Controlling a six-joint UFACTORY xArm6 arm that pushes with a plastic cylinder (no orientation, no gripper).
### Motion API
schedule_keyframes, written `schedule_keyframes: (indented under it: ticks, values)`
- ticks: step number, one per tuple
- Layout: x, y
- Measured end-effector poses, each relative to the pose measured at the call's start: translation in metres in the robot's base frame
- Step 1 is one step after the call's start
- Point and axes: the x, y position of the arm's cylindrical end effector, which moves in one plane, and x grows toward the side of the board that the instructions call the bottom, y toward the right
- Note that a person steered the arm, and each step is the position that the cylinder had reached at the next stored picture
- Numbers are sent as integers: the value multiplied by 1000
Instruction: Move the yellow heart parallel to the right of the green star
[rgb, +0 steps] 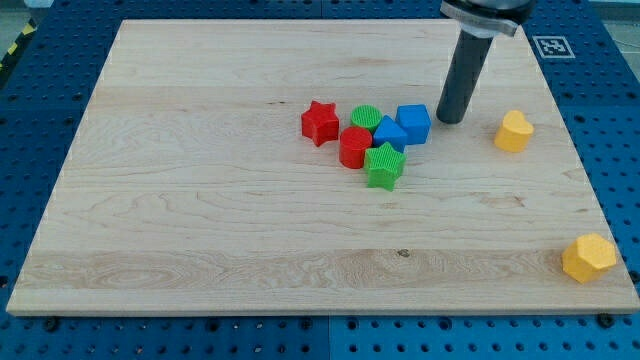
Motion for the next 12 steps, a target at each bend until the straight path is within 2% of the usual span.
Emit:
schedule_keyframes:
  ticks: [1,2,4,6,8,10,12]
  values:
    - [-24,12]
    - [-33,51]
    - [-24,106]
    - [-16,107]
    - [9,112]
    - [18,69]
    - [24,69]
